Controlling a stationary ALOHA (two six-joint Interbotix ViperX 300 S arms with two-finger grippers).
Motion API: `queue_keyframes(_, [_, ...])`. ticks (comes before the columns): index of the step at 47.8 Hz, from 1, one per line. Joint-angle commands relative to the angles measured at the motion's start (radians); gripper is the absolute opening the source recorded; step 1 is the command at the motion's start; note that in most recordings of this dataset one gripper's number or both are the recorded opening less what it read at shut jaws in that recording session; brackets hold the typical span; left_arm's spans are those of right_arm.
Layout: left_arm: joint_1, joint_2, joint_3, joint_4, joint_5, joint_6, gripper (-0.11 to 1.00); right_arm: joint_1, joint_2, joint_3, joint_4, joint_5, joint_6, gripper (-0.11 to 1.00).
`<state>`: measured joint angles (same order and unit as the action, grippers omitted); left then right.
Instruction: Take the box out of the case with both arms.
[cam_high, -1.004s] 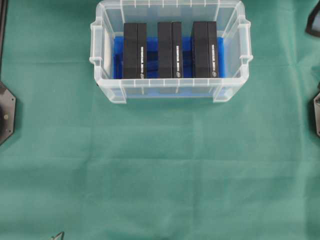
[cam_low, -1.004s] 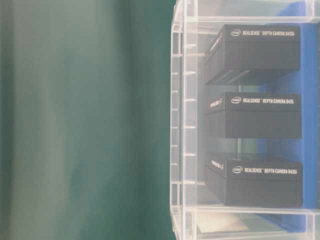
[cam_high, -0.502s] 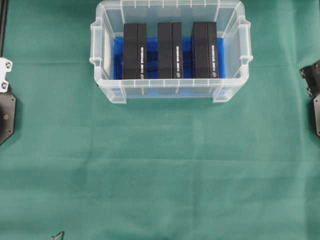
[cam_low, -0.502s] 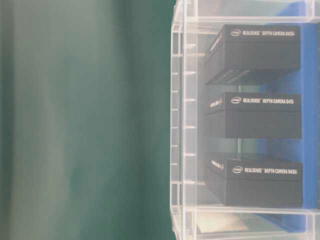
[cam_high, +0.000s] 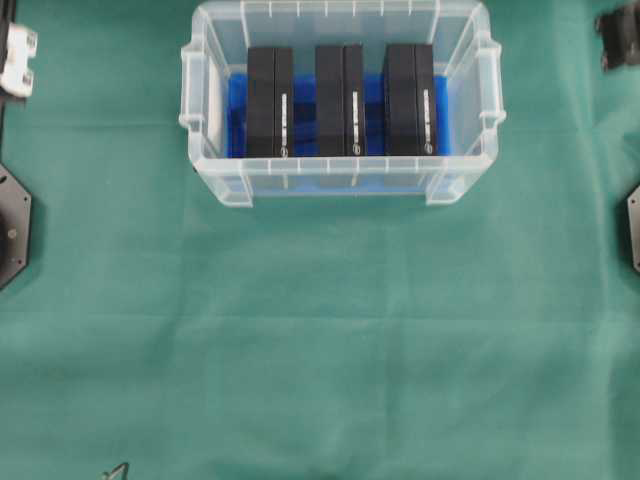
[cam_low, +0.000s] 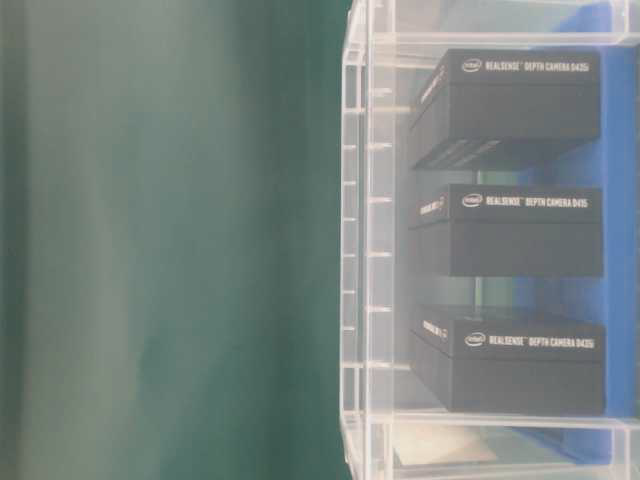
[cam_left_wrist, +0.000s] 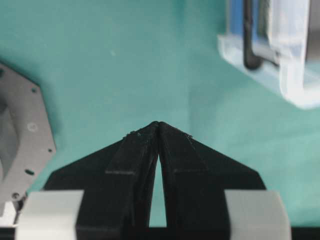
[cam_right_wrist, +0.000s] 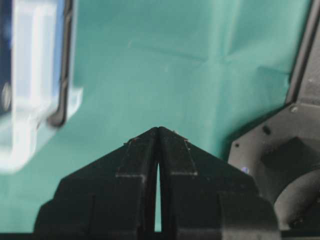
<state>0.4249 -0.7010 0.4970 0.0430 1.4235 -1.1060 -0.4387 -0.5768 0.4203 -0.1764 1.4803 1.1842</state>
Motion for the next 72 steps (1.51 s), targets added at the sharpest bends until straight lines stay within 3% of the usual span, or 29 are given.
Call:
queue_keyframes(1, [0.02, 0.017, -0.029, -0.002, 0.008, 0.021, 0.0, -0.026, 0.002, -0.003, 0.0, -0.009, -0.008, -0.01])
queue_keyframes(18, [0.02, 0.051, -0.021, -0.006, 0.048, 0.032, 0.03, -0.026, -0.025, 0.046, 0.043, -0.021, -0.012, -0.01])
queue_keyframes(23, [0.018, 0.051, -0.021, -0.011, 0.048, 0.032, 0.15, -0.025, -0.034, 0.057, 0.046, -0.029, -0.014, -0.01])
queue_keyframes(27, [0.017, 0.051, -0.021, -0.011, 0.048, 0.031, 0.32, -0.025, -0.04, 0.063, 0.046, -0.032, -0.014, 0.01])
queue_keyframes(33, [0.014, 0.051, -0.02, -0.011, 0.048, 0.029, 0.62, -0.025, -0.041, 0.072, 0.043, -0.034, -0.015, 0.17])
queue_keyframes(36, [0.012, 0.049, -0.018, -0.009, 0.048, 0.029, 0.77, -0.025, -0.041, 0.081, 0.04, -0.034, -0.015, 0.35])
queue_keyframes(40, [0.012, 0.046, -0.015, -0.009, 0.048, 0.029, 0.86, -0.025, -0.04, 0.097, 0.028, -0.034, -0.012, 0.6])
queue_keyframes(45, [0.012, 0.038, -0.012, -0.006, 0.048, 0.018, 0.88, -0.025, -0.038, 0.107, 0.017, -0.038, -0.002, 0.87])
queue_keyframes(49, [0.012, 0.035, -0.008, -0.005, 0.043, 0.018, 0.88, -0.025, -0.038, 0.109, 0.017, -0.046, 0.02, 0.96])
queue_keyframes(72, [-0.006, 0.044, -0.012, -0.012, 0.043, 0.012, 0.88, -0.025, -0.035, 0.109, 0.015, -0.048, 0.058, 0.94])
